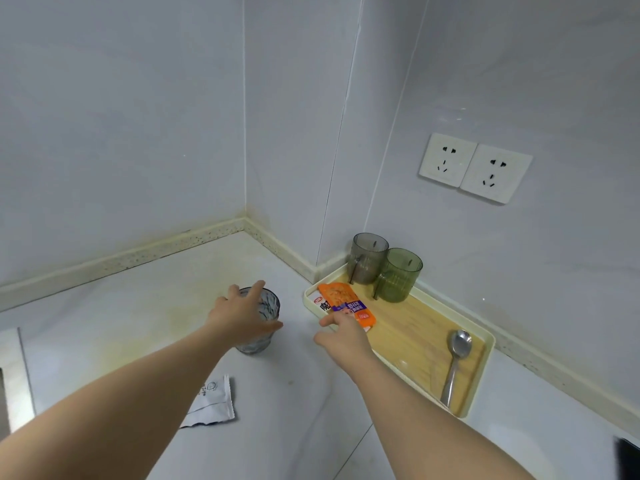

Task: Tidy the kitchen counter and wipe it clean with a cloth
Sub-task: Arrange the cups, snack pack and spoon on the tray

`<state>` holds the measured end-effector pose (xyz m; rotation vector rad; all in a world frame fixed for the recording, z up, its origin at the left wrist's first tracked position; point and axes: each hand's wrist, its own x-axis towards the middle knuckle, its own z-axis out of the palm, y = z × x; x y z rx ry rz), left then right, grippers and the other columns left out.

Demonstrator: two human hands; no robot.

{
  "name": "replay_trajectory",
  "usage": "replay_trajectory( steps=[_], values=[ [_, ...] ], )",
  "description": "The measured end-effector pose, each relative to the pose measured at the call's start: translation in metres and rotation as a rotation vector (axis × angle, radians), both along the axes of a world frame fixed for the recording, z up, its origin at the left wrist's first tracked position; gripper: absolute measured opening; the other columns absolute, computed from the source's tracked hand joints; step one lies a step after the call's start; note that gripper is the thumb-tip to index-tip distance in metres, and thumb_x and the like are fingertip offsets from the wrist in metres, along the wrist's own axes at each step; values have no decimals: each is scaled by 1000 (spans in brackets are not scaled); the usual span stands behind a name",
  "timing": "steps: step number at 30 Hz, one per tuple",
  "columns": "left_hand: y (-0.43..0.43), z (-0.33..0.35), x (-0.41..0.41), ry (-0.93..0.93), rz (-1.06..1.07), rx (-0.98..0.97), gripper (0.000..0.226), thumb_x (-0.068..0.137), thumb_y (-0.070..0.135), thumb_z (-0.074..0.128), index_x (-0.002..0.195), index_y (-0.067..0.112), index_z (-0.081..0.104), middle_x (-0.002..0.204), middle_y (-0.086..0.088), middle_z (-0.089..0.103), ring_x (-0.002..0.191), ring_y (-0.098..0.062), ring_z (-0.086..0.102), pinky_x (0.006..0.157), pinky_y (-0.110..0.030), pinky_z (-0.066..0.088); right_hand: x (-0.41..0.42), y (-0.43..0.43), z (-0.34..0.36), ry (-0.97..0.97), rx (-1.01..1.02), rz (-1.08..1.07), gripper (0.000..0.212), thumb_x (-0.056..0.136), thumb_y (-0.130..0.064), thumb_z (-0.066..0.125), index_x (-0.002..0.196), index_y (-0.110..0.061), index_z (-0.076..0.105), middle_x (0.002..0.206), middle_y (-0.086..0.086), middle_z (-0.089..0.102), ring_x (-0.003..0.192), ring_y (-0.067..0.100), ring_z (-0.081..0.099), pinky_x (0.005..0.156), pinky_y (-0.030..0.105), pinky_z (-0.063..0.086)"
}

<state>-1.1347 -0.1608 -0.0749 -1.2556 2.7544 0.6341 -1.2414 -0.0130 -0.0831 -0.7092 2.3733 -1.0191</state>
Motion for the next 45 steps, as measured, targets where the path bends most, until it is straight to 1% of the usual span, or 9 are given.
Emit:
replay_trajectory(
  steps=[6,10,14,17,21,26,29,38,45],
  values=[
    [5,6,-6,127,36,42,88,71,43,71,142,23,23,133,-14,36,124,-35,38,99,-39,39,-9,5,1,-11,-12,-45,32,84,-13,59,116,-13,58,117,1,49,94,16,47,74,22,38],
    [22,23,-21,197,-51,18,82,72,44,70,138,22,28,131,-11,39,122,-31,41,98,-37,40,-19,17,12,0,-21,-81,30,84,-12,57,114,-13,59,113,2,54,96,19,52,76,24,41],
    [50,43,-45,303,-173,3,73,68,47,72,127,22,37,122,-6,44,114,-26,46,93,-36,46,-26,36,20,-1,-79,-157,12,84,-20,62,93,-20,54,117,5,59,93,19,53,74,23,40],
    [74,52,-64,344,-266,20,73,62,49,74,122,23,39,118,-4,45,112,-25,48,93,-35,46,-33,56,25,26,-72,-160,24,82,-23,65,103,-20,55,121,3,56,103,21,54,75,23,37],
    [109,50,-96,304,-355,13,71,60,51,70,117,25,38,119,0,48,107,-22,50,90,-35,46,-50,101,27,38,-11,-237,39,85,-17,55,124,-16,51,128,6,52,104,23,55,77,23,40],
    [142,38,-133,270,-445,17,72,69,48,71,126,19,36,125,-4,41,104,-22,50,85,-31,47,-78,146,18,32,28,-335,31,85,-16,55,116,-15,53,126,4,45,96,20,51,77,23,39],
    [155,29,-157,243,-488,-1,75,70,49,70,128,19,35,127,-5,37,107,-24,50,90,-34,47,-93,163,9,31,65,-368,19,82,-17,55,101,-17,52,113,6,56,98,25,54,79,29,42],
    [168,8,-219,138,-530,-136,70,74,57,62,125,19,34,120,-9,36,98,-26,50,79,-33,49,-142,170,-16,68,175,-389,28,87,-25,48,114,-16,55,109,10,61,104,30,57,82,33,46],
    [168,-6,-260,152,-499,-188,67,81,58,54,129,16,34,128,-12,36,109,-31,46,88,-37,45,-170,165,-35,-9,128,-458,30,93,-35,45,109,-12,56,115,12,58,99,26,58,72,27,40]
  ],
)
